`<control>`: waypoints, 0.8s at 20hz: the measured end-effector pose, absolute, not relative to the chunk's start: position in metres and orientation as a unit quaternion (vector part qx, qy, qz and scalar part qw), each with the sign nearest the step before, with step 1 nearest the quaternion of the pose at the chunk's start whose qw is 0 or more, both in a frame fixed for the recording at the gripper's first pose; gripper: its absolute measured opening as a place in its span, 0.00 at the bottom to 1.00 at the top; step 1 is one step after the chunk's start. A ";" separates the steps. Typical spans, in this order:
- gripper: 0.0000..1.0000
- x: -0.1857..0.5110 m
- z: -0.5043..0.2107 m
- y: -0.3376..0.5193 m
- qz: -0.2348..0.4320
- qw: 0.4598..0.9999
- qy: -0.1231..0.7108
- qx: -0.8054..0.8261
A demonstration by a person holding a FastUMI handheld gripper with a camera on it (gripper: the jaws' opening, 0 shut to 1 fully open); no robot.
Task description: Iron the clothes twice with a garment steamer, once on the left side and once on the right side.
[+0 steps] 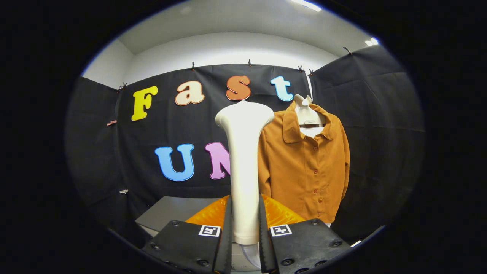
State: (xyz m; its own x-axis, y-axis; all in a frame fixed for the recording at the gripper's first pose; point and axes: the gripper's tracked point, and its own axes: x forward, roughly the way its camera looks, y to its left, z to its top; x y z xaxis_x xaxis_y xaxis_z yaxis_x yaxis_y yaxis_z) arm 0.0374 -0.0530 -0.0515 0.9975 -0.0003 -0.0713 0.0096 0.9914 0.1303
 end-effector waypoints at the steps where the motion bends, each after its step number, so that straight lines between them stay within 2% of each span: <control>1: 0.33 0.035 -0.049 -0.046 0.000 0.997 0.034 0.064; 16: 0.33 0.022 -0.042 -0.011 0.012 0.998 0.022 0.051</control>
